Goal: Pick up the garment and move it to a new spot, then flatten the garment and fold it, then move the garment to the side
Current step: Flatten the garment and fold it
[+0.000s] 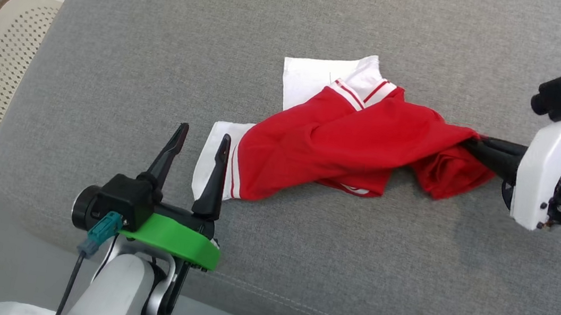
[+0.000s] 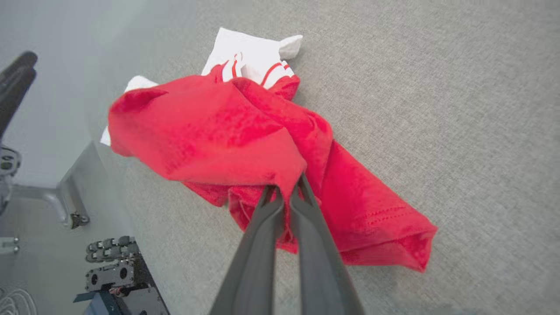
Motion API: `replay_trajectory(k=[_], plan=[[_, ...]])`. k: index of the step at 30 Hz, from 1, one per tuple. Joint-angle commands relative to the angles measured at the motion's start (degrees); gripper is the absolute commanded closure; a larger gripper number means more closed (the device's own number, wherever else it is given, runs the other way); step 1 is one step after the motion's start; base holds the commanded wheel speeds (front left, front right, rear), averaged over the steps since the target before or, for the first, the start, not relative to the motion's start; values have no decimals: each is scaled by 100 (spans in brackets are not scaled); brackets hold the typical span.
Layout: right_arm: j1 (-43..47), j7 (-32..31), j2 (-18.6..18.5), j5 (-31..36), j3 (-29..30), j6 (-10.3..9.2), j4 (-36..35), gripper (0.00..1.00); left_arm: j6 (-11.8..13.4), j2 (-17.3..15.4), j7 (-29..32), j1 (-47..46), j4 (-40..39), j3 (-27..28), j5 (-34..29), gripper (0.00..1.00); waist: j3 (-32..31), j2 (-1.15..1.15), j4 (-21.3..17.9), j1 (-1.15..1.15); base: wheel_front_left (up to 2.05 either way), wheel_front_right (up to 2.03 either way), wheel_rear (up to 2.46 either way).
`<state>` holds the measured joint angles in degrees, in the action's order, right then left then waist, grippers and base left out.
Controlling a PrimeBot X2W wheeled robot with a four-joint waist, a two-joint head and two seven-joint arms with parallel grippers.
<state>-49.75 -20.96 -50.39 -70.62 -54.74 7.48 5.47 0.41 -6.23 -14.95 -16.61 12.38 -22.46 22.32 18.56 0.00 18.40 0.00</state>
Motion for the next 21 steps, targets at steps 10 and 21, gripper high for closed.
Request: replay_trajectory(k=[10, 21], plan=[[-900, 566, -637, 1579, -1731, -1, 217, 100, -100, 147, -22, -200, 71, -5, -101, 0, 189, 0, 125, 0, 0, 0, 0], [-967, 1676, -547, 2226, -1868, -2, 1084, 0, -166, 215, -22, -169, 154, 142, -181, 0, 158, 0, -24, 0, 0, 0, 0]])
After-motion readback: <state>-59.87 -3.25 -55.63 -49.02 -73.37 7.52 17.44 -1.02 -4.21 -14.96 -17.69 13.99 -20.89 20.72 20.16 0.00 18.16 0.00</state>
